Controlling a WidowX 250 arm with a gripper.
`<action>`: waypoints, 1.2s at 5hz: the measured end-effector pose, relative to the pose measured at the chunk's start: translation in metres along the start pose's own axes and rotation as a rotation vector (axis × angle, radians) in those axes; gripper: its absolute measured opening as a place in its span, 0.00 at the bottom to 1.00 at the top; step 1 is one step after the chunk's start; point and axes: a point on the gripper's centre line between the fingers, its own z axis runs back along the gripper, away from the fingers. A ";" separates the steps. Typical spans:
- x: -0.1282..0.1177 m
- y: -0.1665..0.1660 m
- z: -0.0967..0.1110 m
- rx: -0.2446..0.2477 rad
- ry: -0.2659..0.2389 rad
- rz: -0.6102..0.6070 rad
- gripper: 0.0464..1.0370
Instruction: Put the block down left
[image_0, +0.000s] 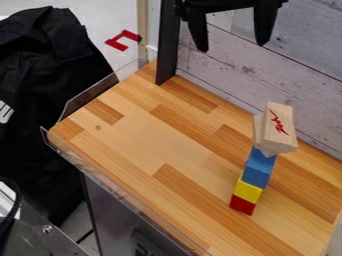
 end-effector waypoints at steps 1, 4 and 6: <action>-0.003 0.003 -0.008 0.016 0.026 0.005 0.96; -0.009 -0.038 -0.023 -0.089 0.031 -0.229 0.96; -0.015 -0.047 -0.035 -0.040 0.098 -0.324 0.96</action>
